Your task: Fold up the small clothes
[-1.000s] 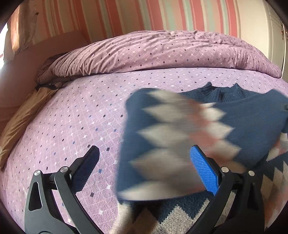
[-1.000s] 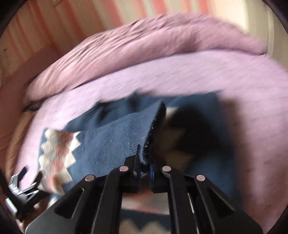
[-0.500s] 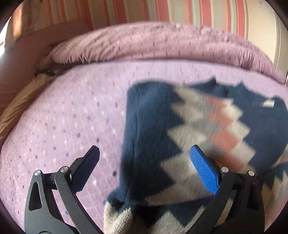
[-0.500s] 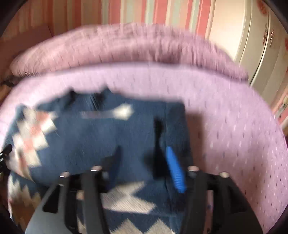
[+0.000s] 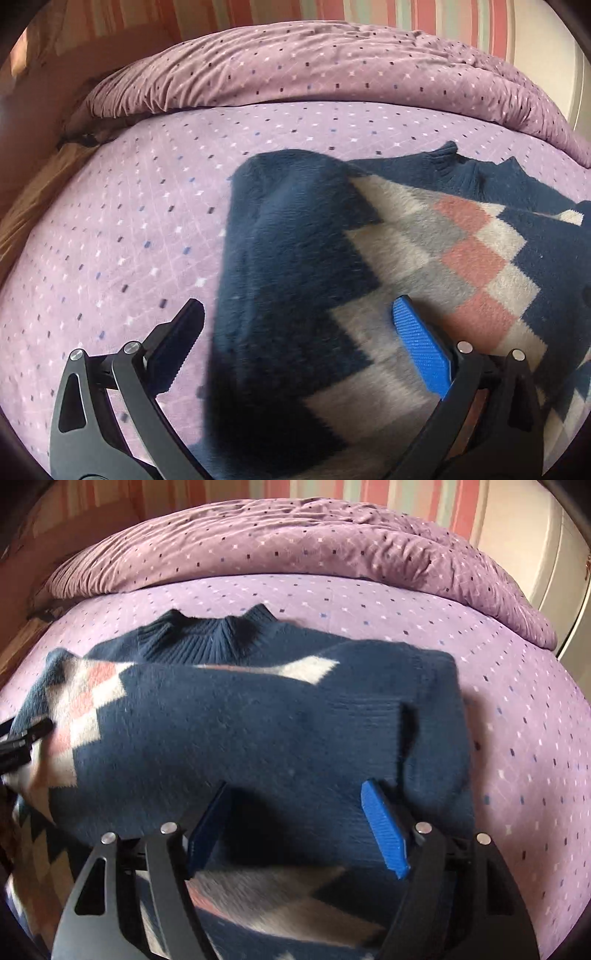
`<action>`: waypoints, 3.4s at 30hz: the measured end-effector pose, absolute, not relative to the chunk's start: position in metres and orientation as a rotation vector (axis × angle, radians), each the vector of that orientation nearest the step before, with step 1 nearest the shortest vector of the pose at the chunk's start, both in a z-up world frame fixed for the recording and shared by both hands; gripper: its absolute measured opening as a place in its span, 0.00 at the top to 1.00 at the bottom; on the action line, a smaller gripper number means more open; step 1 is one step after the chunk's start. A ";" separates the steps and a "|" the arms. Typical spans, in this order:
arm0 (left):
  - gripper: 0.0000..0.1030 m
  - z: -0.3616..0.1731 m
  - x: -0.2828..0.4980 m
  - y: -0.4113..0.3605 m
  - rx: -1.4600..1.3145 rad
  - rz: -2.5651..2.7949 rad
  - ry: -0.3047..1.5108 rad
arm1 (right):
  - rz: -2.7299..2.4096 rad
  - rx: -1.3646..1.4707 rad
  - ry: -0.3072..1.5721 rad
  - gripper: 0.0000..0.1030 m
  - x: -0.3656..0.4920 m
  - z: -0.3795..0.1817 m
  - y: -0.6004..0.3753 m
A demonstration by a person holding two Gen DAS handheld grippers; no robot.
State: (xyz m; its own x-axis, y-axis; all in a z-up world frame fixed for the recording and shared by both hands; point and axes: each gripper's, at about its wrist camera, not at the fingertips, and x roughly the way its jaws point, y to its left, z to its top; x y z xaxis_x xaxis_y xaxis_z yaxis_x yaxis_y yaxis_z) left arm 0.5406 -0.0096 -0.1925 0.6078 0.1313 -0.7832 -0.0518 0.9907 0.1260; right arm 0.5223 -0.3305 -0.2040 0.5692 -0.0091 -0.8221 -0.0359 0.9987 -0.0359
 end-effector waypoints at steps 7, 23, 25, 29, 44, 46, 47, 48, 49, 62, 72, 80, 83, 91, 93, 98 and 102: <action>0.03 -0.146 0.460 0.015 0.082 0.060 0.819 | -0.008 -0.028 0.818 0.26 0.426 -0.147 -0.354; 0.03 -0.138 0.149 0.034 0.154 0.028 0.741 | -0.144 -0.095 0.871 0.23 0.125 -0.176 -0.370; 0.03 -0.154 0.143 0.032 0.198 0.023 0.752 | -0.184 -0.094 0.922 0.23 0.119 -0.190 -0.379; 0.03 -0.188 0.137 0.041 0.254 0.028 0.833 | -0.242 0.018 0.967 0.19 0.107 -0.206 -0.416; 0.03 -0.189 0.120 0.049 0.036 -0.043 0.875 | -0.060 0.182 0.950 0.92 0.106 -0.208 -0.400; 0.03 -0.191 0.119 0.049 0.019 -0.042 0.879 | -0.084 0.197 0.939 0.93 0.104 -0.206 -0.406; 0.03 -0.191 0.118 0.048 0.020 -0.041 0.879 | -0.105 0.195 0.936 0.93 0.103 -0.206 -0.409; 0.03 -0.192 0.117 0.048 0.024 -0.041 0.877 | -0.118 0.193 0.935 0.93 0.102 -0.206 -0.412; 0.03 -0.193 0.117 0.047 0.029 -0.041 0.877 | -0.125 0.196 0.936 0.93 0.102 -0.207 -0.415; 0.31 -0.197 0.124 0.040 -0.034 -0.068 0.885 | -0.117 0.151 0.951 0.92 0.105 -0.212 -0.413; 0.90 -0.179 0.126 0.032 -0.038 -0.032 0.873 | -0.128 0.171 0.948 0.92 0.103 -0.208 -0.412; 0.93 -0.173 0.129 0.051 -0.069 -0.010 0.911 | -0.118 0.215 0.932 0.93 0.100 -0.202 -0.419; 0.93 -0.166 0.129 0.057 -0.110 -0.005 0.911 | -0.117 0.238 0.919 0.93 0.098 -0.195 -0.421; 0.93 -0.117 0.143 0.057 -0.087 -0.005 0.852 | -0.097 0.301 0.831 0.93 0.104 -0.154 -0.432; 0.93 -0.109 0.153 0.059 -0.104 0.001 0.850 | -0.094 0.330 0.815 0.93 0.110 -0.146 -0.436; 0.93 -0.091 0.174 0.057 -0.106 0.008 0.829 | -0.078 0.387 0.774 0.93 0.132 -0.123 -0.447; 0.93 -0.076 0.203 0.057 -0.116 0.017 0.802 | -0.060 0.386 0.735 0.93 0.164 -0.100 -0.449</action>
State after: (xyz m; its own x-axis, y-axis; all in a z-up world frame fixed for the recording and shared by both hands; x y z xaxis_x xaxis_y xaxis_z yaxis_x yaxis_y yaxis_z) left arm 0.2025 0.0568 -0.0764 0.6958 -0.0284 -0.7177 -0.0595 0.9935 -0.0970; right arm 0.1637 -0.4495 -0.1000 0.7434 0.0807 -0.6640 0.1872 0.9279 0.3223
